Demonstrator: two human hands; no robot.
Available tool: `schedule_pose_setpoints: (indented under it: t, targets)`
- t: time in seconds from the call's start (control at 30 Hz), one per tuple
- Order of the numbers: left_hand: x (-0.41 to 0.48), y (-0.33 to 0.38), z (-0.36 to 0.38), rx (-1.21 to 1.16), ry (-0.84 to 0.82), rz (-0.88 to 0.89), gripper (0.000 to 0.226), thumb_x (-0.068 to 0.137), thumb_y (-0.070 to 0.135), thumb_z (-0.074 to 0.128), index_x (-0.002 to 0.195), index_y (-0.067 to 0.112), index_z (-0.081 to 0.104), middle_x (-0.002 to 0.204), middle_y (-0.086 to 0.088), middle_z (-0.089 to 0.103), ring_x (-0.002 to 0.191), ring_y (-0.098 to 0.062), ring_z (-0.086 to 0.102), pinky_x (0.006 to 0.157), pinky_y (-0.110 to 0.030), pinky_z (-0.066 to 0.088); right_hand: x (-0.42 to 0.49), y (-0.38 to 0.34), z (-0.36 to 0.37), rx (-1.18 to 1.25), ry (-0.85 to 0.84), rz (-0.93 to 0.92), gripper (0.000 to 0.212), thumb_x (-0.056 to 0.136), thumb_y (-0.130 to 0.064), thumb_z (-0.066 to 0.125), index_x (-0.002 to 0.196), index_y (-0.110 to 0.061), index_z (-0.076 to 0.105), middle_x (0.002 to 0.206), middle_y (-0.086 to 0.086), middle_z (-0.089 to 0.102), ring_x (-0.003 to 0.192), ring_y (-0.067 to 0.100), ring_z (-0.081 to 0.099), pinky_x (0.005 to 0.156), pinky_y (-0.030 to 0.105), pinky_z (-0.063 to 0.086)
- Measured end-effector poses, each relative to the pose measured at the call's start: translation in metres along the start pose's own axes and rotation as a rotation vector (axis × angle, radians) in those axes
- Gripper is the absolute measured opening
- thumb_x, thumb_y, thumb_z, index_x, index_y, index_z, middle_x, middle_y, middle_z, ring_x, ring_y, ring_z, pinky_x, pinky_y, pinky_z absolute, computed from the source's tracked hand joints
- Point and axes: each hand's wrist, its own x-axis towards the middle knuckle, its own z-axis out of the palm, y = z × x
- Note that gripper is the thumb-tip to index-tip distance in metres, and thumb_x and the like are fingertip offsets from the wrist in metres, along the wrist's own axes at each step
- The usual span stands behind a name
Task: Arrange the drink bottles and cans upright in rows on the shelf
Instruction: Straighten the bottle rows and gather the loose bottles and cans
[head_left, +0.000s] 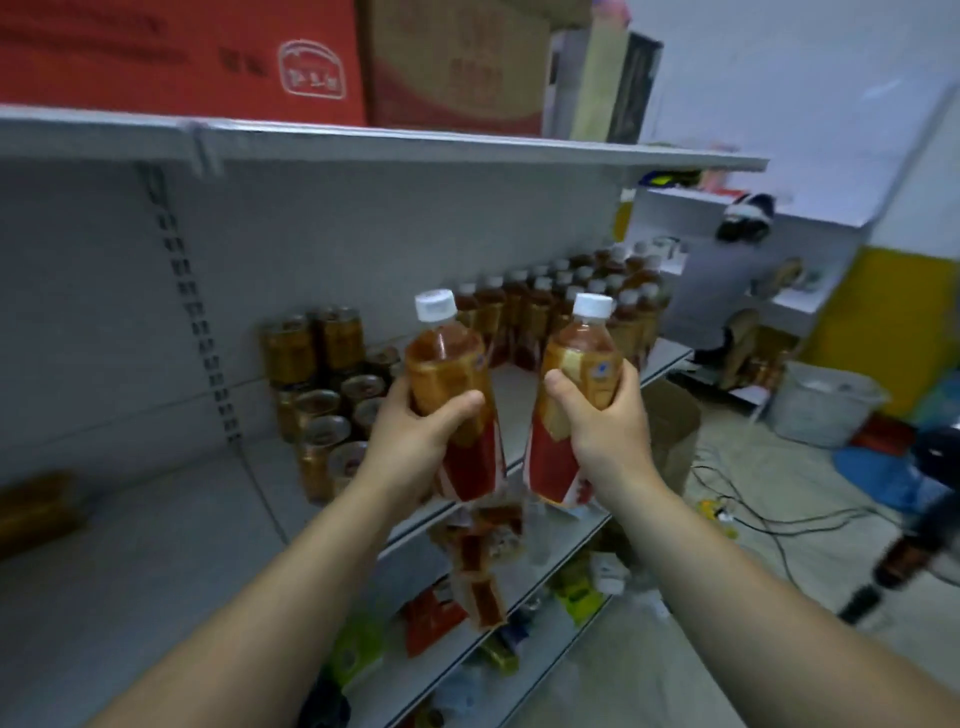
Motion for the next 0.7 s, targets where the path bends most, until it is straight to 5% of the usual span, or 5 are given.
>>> schedule_pose_setpoints:
  t: [0.1,0.3,0.4,0.53,0.7]
  targets:
    - [0.026,-0.02,0.063,0.02,-0.016,-0.036,0.03,0.075,0.03,0.076,0.1,0.033,0.061,0.096,0.009,0.07,0.089,-0.01,0.068,0.069,-0.024,0.051,0.042,0.014,-0.057,-0.02,0.011,0.037,0.075,0.058,-0.058,0.072,0.125,-0.034,0.047,0.102,-0.014,0.061,0.088,0.002,0.059,0.064,0.02,0.043]
    - [0.069,-0.054,0.13,0.157,0.021,-0.121,0.066,0.07,0.034,0.078,0.129,0.021,0.051,0.116,-0.002,0.065,0.105,-0.02,0.062,0.092,-0.041,0.05,0.114,0.058,-0.11,-0.102,-0.068,0.08,0.065,0.074,-0.037,0.076,0.13,-0.028,0.044,0.117,-0.004,0.054,0.1,0.014,0.055,0.075,0.026,0.041]
    - [0.089,-0.069,0.139,0.222,0.125,-0.195,0.051,0.073,0.023,0.078,0.12,0.02,0.057,0.107,-0.002,0.067,0.096,-0.021,0.065,0.088,-0.04,0.051,0.137,0.077,-0.103,-0.19,-0.108,0.088,0.072,0.075,-0.039,0.075,0.135,-0.026,0.039,0.124,-0.002,0.04,0.1,0.012,0.044,0.076,0.023,0.035]
    - [0.119,-0.091,0.141,0.3,0.234,-0.242,0.028,0.07,0.015,0.076,0.092,0.026,0.062,0.091,-0.004,0.07,0.079,-0.018,0.066,0.066,-0.029,0.051,0.168,0.098,-0.07,-0.167,-0.251,0.062,0.057,0.072,-0.036,0.08,0.116,-0.037,0.043,0.117,-0.003,0.053,0.103,0.016,0.053,0.083,0.029,0.042]
    - [0.161,-0.122,0.128,0.325,0.313,-0.227,0.051,0.076,0.017,0.073,0.123,0.015,0.053,0.109,-0.009,0.065,0.098,-0.028,0.063,0.087,-0.047,0.052,0.209,0.126,-0.025,-0.192,-0.405,0.028,0.053,0.073,-0.035,0.08,0.111,-0.044,0.044,0.1,-0.027,0.051,0.097,0.004,0.052,0.083,0.025,0.04]
